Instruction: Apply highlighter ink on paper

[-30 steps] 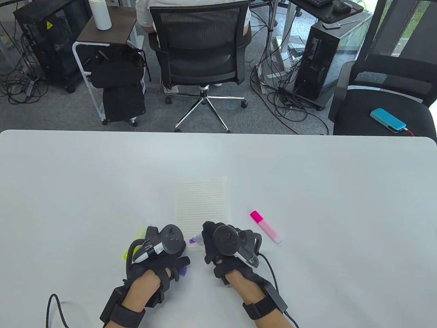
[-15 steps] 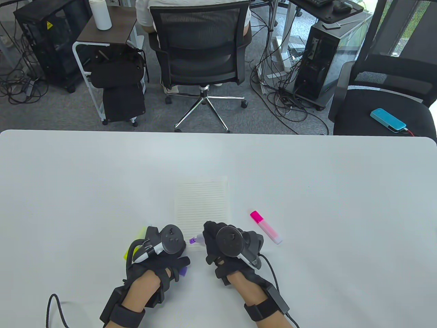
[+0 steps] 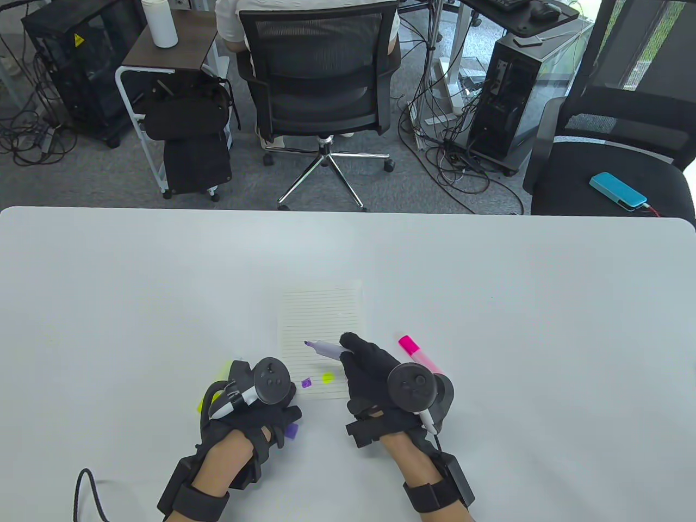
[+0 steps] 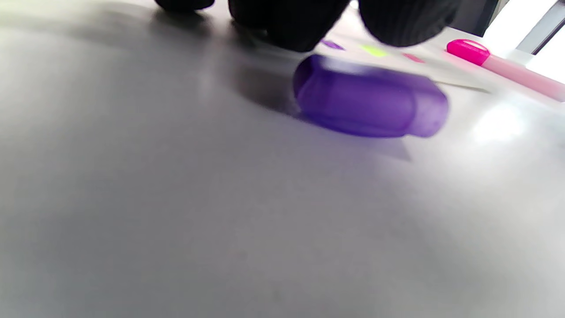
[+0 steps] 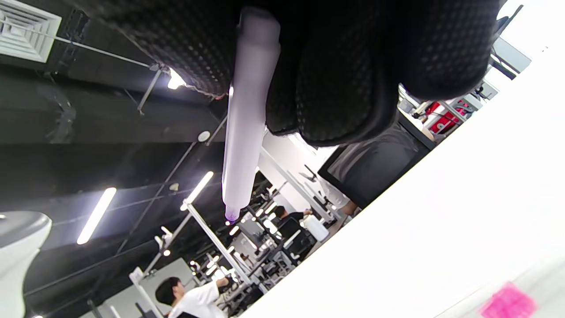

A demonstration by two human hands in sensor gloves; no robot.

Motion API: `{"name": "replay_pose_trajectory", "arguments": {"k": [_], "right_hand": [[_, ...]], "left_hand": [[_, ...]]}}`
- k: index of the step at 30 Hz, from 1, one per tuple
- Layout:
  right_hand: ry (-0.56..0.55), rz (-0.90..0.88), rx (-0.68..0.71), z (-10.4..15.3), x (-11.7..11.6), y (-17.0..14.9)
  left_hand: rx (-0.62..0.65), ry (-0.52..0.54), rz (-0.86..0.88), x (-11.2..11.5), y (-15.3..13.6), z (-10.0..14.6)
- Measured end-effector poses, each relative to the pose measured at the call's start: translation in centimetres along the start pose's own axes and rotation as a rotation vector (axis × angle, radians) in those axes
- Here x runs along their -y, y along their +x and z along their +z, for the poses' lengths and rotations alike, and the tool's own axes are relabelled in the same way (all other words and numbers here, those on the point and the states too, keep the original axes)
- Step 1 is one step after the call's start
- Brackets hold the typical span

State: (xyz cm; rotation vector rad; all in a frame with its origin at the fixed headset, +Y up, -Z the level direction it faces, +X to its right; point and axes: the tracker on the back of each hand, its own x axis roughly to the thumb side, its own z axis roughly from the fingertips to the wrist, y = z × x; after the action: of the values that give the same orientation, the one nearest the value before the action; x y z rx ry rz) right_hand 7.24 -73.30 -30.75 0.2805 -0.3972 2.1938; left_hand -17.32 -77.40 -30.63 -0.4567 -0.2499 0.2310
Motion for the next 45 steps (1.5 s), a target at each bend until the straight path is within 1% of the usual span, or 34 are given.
{"name": "replay_pose_trajectory", "arguments": {"k": [3, 6, 9, 11, 13, 17, 22, 24, 28, 32, 38, 41, 43, 45], "right_hand": [[-0.002, 0.004, 0.006, 0.0, 0.1, 0.0], [-0.005, -0.007, 0.006, 0.0, 0.2, -0.1], [-0.007, -0.009, 0.008, 0.0, 0.3, -0.1], [-0.012, -0.015, 0.006, 0.0, 0.4, -0.2], [-0.02, -0.026, 0.002, -0.1, 0.7, -0.3], [-0.031, -0.047, -0.006, -0.1, 1.0, -0.4], [-0.034, -0.052, -0.006, -0.2, 1.2, -0.5], [-0.036, -0.053, -0.008, -0.2, 1.2, -0.5], [-0.03, -0.056, -0.014, -0.2, 1.2, -0.6], [-0.021, -0.055, -0.019, -0.2, 1.2, -0.7], [-0.002, -0.06, -0.026, -0.3, 1.3, -0.7], [0.019, -0.095, -0.034, -0.4, 1.4, -0.8], [0.046, -0.135, -0.036, -0.6, 1.5, -0.9], [0.068, -0.179, -0.033, -0.7, 1.6, -0.9]], "left_hand": [[0.01, 0.013, 0.002, -0.1, -0.1, 0.0], [0.019, 0.052, 0.003, -0.3, -0.2, 0.1], [0.03, 0.124, 0.008, -0.9, 0.1, 0.6], [0.035, 0.165, -0.021, -1.4, 0.4, 1.0], [0.035, 0.182, -0.05, -1.8, 0.8, 1.6], [0.007, 0.122, -0.079, -1.8, 1.8, 2.2], [-0.026, -0.001, -0.202, -0.5, 3.0, 1.9], [-0.046, -0.027, -0.242, 0.0, 3.3, 1.7], [-0.078, -0.04, -0.31, 0.6, 3.5, 1.1], [-0.077, -0.029, -0.325, 0.6, 3.6, 0.9], [-0.044, -0.05, -0.286, 0.5, 2.9, 0.7], [-0.024, -0.056, -0.256, 0.4, 2.7, 0.6], [-0.002, -0.036, -0.206, -0.1, 2.4, 0.8], [0.027, 0.023, -0.152, -0.9, 2.0, 1.3]]}}
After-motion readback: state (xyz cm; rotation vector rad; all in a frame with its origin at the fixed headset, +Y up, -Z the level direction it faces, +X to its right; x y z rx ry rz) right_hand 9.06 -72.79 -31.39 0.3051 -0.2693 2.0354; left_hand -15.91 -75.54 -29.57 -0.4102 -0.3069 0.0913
